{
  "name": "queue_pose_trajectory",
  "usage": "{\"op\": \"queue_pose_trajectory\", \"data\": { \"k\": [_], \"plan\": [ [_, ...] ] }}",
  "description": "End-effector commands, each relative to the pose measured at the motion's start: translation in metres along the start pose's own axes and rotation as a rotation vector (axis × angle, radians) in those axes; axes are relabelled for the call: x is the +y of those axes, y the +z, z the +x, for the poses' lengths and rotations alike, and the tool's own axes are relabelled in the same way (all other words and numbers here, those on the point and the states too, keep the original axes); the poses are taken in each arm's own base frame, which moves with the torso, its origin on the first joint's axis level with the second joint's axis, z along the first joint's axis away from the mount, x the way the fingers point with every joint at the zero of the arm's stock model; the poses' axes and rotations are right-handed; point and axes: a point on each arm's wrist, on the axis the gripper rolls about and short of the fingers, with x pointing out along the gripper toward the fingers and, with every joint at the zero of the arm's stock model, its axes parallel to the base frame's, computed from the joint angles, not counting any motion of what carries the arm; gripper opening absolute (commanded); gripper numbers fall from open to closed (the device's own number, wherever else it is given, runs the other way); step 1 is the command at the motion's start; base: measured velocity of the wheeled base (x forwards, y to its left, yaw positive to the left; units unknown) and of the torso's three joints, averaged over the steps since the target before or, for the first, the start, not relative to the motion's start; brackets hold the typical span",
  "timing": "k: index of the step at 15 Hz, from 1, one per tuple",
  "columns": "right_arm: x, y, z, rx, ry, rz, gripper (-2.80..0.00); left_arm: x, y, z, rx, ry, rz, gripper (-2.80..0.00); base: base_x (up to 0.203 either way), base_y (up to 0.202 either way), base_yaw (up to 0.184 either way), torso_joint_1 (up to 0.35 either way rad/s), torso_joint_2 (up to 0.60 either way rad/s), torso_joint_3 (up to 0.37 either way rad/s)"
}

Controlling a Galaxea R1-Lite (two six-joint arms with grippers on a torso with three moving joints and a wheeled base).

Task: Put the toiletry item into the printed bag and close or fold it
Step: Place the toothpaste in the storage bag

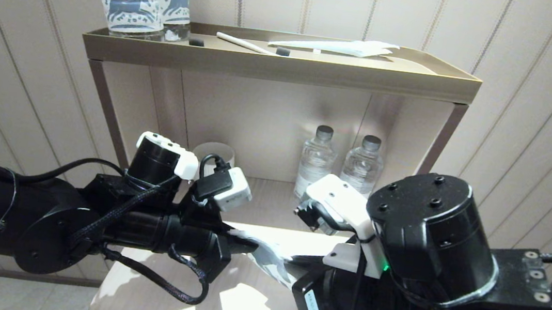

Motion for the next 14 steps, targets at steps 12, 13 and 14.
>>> {"op": "queue_pose_trajectory", "data": {
  "k": [12,13,14],
  "plan": [
    [-0.010,0.003,0.018,0.021,-0.042,-0.048,-2.80,-0.002,-0.001,-0.002,-0.001,-0.003,0.013,-2.80,0.000,0.000,0.000,0.000,0.00,0.000],
    [-0.010,0.006,0.017,0.011,-0.042,-0.047,-2.80,-0.002,-0.001,-0.002,-0.001,-0.004,0.013,-2.80,0.000,0.000,0.000,0.000,0.00,0.000],
    [-0.011,0.010,0.013,-0.006,-0.043,-0.043,-2.80,-0.001,-0.001,-0.002,-0.001,-0.003,0.011,-2.80,0.000,0.000,0.000,0.000,0.00,0.000]
  ]
}}
